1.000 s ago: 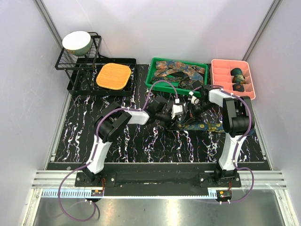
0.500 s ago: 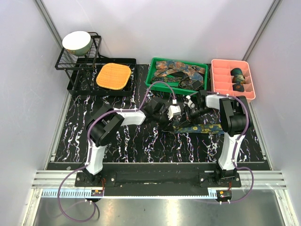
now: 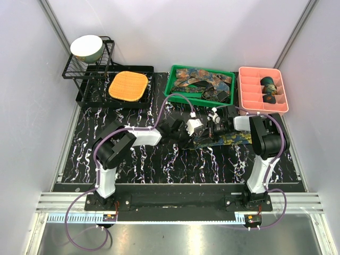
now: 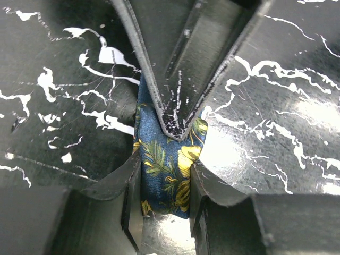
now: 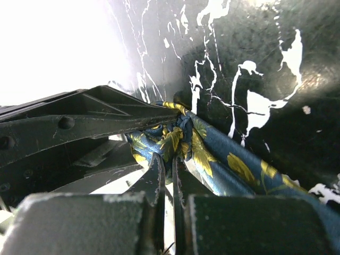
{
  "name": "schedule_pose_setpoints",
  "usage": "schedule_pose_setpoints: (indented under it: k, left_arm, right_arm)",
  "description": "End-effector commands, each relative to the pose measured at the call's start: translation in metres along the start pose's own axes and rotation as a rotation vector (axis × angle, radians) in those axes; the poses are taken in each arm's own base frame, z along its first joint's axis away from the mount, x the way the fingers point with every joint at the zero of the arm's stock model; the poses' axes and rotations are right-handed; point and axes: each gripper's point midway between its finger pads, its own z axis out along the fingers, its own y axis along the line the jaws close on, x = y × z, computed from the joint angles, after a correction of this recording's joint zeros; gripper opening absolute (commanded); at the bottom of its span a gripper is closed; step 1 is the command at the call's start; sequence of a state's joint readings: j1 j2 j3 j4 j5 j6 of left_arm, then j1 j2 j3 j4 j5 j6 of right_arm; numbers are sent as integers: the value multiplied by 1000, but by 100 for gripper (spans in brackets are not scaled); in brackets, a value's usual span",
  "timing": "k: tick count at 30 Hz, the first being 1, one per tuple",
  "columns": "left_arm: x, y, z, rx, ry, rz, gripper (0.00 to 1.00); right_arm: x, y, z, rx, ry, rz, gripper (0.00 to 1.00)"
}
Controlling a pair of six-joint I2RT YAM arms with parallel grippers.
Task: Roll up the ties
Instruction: Roll the tie at the center of the board.
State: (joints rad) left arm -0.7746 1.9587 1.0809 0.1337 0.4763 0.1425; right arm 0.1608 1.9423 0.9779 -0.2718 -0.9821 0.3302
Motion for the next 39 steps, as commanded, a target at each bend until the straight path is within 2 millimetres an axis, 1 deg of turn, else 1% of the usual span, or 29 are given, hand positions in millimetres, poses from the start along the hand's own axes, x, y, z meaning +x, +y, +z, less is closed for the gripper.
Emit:
schedule_pose_setpoints:
  k: [1, 2, 3, 4, 5, 6, 7, 8, 9, 10, 11, 12, 13, 14, 15, 16, 18, 19, 20, 21, 22, 24, 28, 30, 31, 35, 36, 39]
  left_arm:
    - [127, 36, -25, -278, 369, -174, 2]
    - [124, 35, -28, -276, 360, -170, 4]
    - [125, 32, -30, -269, 361, -172, 11]
    - [125, 28, -31, -256, 360, -179, 14]
    - [119, 25, -34, -243, 340, -180, 17]
    - [117, 24, -35, -239, 331, -176, 23]
    - [119, 18, -35, -209, 323, -179, 27]
    - [114, 18, -34, -200, 293, -168, 31]
    - [109, 17, -34, -196, 264, -158, 37]
    - [107, 13, -33, -165, 244, -151, 46]
    - [105, 12, -31, -149, 213, -143, 49]
    - [100, 11, -31, -138, 187, -139, 51]
    - [96, 4, -30, -89, 153, -141, 56]
    - [88, 3, -28, -65, 91, -125, 61]
    - [83, -2, -28, -32, 53, -120, 64]
    - [69, 0, -26, -26, -19, -95, 66]
    - [70, -4, -25, 7, -56, -94, 67]
    - [57, 0, -24, 3, -116, -80, 68]
    - [59, -2, -24, 13, -135, -80, 68]
    - [56, -5, -24, 38, -163, -70, 67]
    - [45, -5, -23, 46, -224, -47, 67]
    - [42, -9, -21, 80, -256, -32, 68]
    - [33, -7, -15, 96, -316, -26, 69]
    - [33, -8, -12, 115, -323, -24, 69]
    - [27, -9, -11, 127, -340, -10, 69]
    - [24, -6, -5, 132, -335, -35, 61]
    - [24, -4, -4, 131, -331, -35, 57]
    - [26, -4, -3, 129, -316, -38, 56]
  right_arm:
    - [12, -32, 13, 159, -32, 26, 0]
    - [6, -30, 15, 160, -36, 29, 0]
    - [7, -44, 18, 230, -29, 59, 0]
    - [5, -51, 19, 267, -22, 69, 0]
    - [0, -51, 20, 280, -22, 67, 0]
    - [4, -61, 22, 310, -3, 98, 0]
    - [5, -63, 22, 317, -1, 111, 0]
    - [7, -63, 23, 317, 6, 111, 0]
    - [8, -67, 23, 338, 8, 122, 0]
    - [10, -69, 23, 347, 13, 126, 0]
    - [13, -70, 24, 355, 27, 132, 0]
    - [13, -72, 23, 364, 27, 132, 0]
    - [13, -73, 23, 373, 28, 126, 0]
    - [16, -75, 21, 393, 35, 133, 0]
    - [17, -77, 20, 403, 40, 132, 0]
    - [18, -78, 19, 411, 41, 130, 0]
    - [19, -81, 19, 432, 50, 134, 0]
    - [16, -80, 19, 437, 49, 126, 0]
    - [20, -85, 19, 460, 63, 142, 0]
    - [19, -85, 18, 468, 65, 139, 0]
    - [18, -85, 17, 473, 65, 140, 0]
    - [22, -88, 15, 495, 76, 145, 0]
    - [24, -89, 15, 511, 82, 143, 0]
    - [25, -90, 16, 516, 87, 143, 0]
    - [26, -89, 18, 515, 92, 142, 0]
    - [25, -90, 21, 513, 98, 138, 0]
    - [26, -90, 21, 513, 100, 142, 0]
    - [24, -89, 22, 507, 99, 138, 0]
